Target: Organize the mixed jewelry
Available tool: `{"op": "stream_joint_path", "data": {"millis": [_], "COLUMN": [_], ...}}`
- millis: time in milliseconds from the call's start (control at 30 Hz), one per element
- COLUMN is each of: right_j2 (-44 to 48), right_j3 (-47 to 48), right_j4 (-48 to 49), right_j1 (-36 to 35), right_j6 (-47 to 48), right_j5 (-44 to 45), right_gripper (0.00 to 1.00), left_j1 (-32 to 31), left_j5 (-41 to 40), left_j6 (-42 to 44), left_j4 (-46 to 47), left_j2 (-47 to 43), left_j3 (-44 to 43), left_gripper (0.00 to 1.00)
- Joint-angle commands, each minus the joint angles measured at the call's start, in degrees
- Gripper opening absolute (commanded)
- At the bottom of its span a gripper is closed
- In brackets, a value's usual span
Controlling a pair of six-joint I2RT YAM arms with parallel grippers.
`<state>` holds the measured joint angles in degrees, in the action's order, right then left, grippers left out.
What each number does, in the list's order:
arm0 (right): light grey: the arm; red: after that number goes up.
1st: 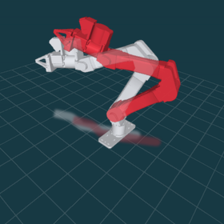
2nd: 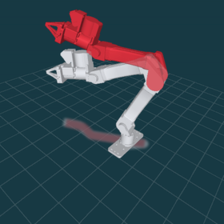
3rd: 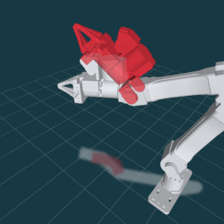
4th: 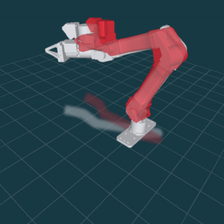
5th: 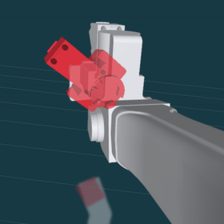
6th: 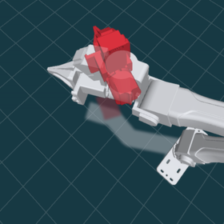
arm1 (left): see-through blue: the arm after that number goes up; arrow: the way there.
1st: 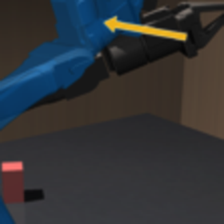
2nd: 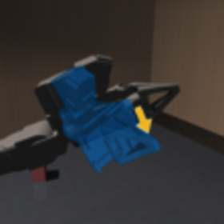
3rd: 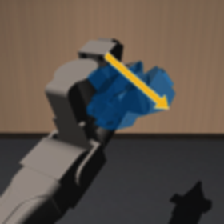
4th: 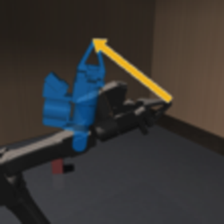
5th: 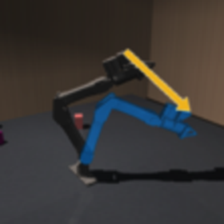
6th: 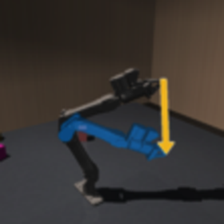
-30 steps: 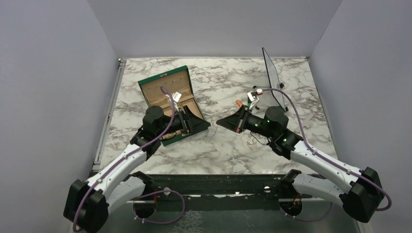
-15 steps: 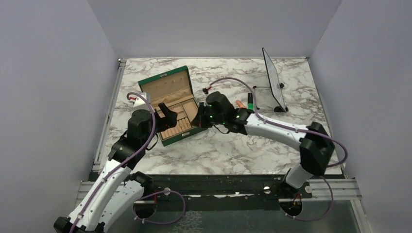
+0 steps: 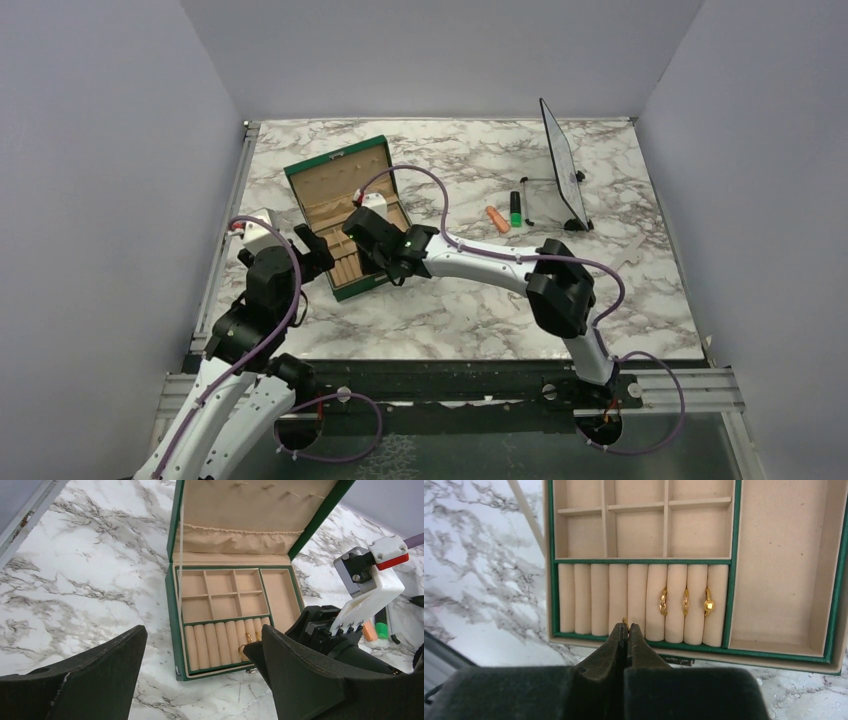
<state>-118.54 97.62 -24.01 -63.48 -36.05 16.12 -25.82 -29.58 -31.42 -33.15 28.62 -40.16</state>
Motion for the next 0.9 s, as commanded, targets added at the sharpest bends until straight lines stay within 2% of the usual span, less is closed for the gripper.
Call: {"op": "stream_joint_path", "data": {"millis": [0,267,867], "right_j2": [-3.62,-6.86,-10.14], "right_j3": [5.34,7.88,8.46], "right_j4": [-4.00,-4.59,-5.96], "right_j1": [-0.97,-1.47,-1.91], "right_j6": [1.84,3.30,1.51], "right_j5": [7.77,11.04,8.19], "right_gripper": [0.01,0.01,0.01], "left_j1": [0.28,0.28,0.25], "left_j5": [-4.20,-5.20,-5.48], "left_j6": [0.24,0.14,0.39], "left_j4": [-1.64,-1.75,-1.85], "left_j2": [-0.32,-0.50,-0.07], "left_j3": [0.93,1.31,1.23], "left_gripper": [0.86,0.86,0.86]}}
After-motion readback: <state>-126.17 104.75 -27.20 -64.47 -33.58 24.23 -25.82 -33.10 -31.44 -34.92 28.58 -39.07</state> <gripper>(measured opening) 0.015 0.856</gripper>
